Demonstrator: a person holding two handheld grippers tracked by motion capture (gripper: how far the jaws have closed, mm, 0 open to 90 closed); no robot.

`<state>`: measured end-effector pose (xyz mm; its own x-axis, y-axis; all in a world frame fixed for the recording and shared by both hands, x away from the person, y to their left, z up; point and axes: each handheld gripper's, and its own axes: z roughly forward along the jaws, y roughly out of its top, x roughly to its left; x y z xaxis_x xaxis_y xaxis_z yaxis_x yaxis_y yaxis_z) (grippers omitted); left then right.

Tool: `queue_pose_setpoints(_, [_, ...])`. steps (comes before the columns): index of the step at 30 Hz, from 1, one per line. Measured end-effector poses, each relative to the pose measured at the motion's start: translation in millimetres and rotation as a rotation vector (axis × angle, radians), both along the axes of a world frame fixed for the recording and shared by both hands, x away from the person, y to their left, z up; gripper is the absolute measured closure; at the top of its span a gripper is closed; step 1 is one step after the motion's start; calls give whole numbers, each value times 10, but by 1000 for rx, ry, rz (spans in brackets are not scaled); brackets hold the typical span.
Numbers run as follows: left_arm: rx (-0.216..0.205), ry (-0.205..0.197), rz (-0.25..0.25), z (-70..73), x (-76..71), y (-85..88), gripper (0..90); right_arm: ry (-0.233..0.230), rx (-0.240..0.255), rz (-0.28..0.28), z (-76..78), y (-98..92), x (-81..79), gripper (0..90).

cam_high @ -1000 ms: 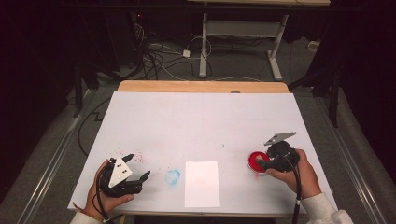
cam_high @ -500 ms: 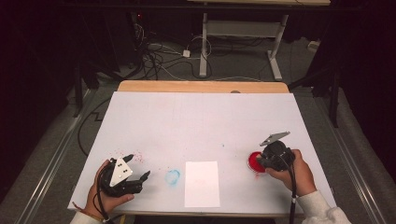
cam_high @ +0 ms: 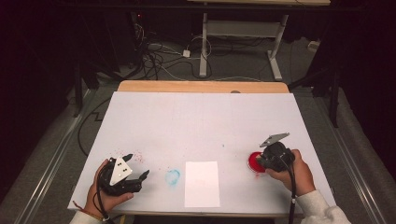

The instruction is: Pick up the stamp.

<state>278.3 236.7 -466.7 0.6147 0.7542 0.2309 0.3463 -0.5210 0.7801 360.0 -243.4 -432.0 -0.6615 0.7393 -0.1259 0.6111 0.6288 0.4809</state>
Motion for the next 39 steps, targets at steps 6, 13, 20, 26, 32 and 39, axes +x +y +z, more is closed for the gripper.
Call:
queue_pose_setpoints(6, [1,-4,-12,4,3,-22,206,-7,3,5,-8,-8,-11,766])
queue_pose_setpoints(13, [-4,-8,-2,11,13,-12,206,-5,10,4,4,-11,-6,766])
queue_pose_setpoints(20, [-8,-6,-9,4,10,-14,206,-27,34,6,83,-49,-15,765])
queue_pose_setpoints(26, [-11,0,-10,-8,7,7,206,-80,64,21,247,-65,-65,765])
queue_pose_setpoints(32, [-3,4,-15,-13,15,-8,206,-102,76,32,341,-91,-131,764])
queue_pose_setpoints(39, [3,-4,-24,-12,30,-15,206,-108,81,49,391,-88,-165,764])
